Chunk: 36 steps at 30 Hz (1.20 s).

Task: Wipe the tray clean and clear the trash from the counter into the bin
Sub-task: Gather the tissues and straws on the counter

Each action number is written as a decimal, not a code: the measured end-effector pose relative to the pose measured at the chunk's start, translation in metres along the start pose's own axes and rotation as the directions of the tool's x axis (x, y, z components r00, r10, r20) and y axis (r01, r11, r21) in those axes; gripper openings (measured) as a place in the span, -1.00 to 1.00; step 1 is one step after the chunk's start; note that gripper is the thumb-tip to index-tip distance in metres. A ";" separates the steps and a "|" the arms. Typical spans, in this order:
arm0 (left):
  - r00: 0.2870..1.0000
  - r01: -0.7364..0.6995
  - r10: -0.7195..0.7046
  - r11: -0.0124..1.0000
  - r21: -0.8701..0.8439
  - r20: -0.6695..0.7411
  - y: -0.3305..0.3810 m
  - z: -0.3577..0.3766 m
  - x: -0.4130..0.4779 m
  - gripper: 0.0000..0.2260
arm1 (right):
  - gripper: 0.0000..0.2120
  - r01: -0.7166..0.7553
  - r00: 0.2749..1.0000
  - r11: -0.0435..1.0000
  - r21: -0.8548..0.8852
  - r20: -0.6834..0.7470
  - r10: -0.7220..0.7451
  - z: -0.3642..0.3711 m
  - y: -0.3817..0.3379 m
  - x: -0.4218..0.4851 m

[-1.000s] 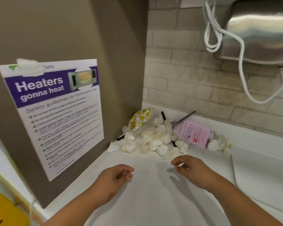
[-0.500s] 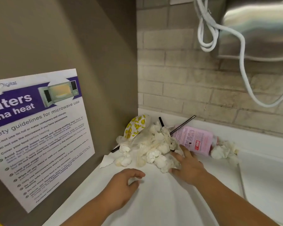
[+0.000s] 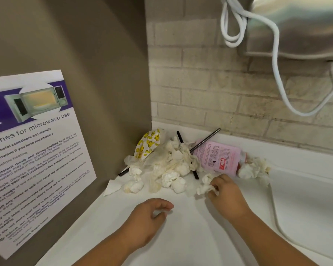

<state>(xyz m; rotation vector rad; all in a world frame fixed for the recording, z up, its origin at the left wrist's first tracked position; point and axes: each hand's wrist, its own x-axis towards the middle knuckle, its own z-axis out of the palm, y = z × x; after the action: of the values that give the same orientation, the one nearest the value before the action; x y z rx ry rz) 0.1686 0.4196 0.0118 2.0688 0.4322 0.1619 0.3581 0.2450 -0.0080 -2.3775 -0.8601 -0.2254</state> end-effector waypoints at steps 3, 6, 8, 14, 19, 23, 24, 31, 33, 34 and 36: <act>1.000 -0.012 0.012 1.000 -0.009 0.008 0.003 0.004 0.001 -0.72 | -0.80 0.099 0.992 0.995 -0.016 -0.073 -0.100 -0.002 0.002 -0.001; 1.000 -0.014 0.014 1.000 0.001 0.012 0.005 0.008 0.001 -0.72 | -0.81 0.091 0.992 0.995 -0.044 0.090 -0.087 -0.002 0.006 -0.003; 1.000 -0.017 0.017 1.000 0.003 0.014 0.006 0.009 0.000 -0.71 | -0.84 0.071 0.971 0.996 -0.061 0.233 -0.055 0.003 0.011 -0.007; 1.000 -0.006 0.006 1.000 -0.003 -0.003 0.006 0.005 -0.003 -0.71 | -0.82 0.057 0.990 0.996 -0.063 0.135 -0.048 0.012 0.010 -0.008; 1.000 -0.008 0.008 1.000 -0.008 -0.017 0.005 0.005 -0.004 -0.71 | -0.70 0.102 0.993 0.994 -0.051 0.073 -0.098 0.007 0.001 0.008; 1.000 -0.007 0.007 1.000 -0.009 -0.012 0.007 0.006 -0.005 -0.72 | -0.44 0.063 0.942 0.983 -0.174 0.336 -0.001 0.010 -0.004 0.024; 1.000 -0.009 0.009 1.000 -0.013 -0.011 0.007 0.006 -0.005 -0.72 | -0.49 0.047 0.921 0.978 -0.205 0.387 0.037 0.011 -0.005 0.026; 1.000 -0.006 0.006 1.000 -0.014 -0.022 0.003 0.001 -0.005 -0.70 | -0.87 0.032 0.984 0.997 -0.067 0.179 -0.019 0.012 0.002 0.019; 1.000 0.005 -0.005 1.000 -0.031 -0.021 0.001 0.001 -0.004 -0.70 | -0.89 0.042 0.991 0.998 -0.056 0.129 -0.035 0.009 -0.002 0.016; 1.000 0.008 -0.009 0.999 -0.039 -0.018 0.000 0.002 -0.004 -0.70 | -0.90 0.058 0.992 0.997 -0.051 0.117 -0.052 0.007 -0.005 0.014; 1.000 0.011 -0.012 0.999 -0.045 -0.008 0.001 0.004 -0.002 -0.71 | -0.90 0.094 0.990 0.994 -0.063 0.112 -0.087 0.004 -0.011 0.009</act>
<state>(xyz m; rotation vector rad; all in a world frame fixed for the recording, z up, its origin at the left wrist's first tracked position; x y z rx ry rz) 0.1676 0.4154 0.0106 2.0217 0.4419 0.1722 0.3579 0.2591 -0.0029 -2.4347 -1.0285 -0.1637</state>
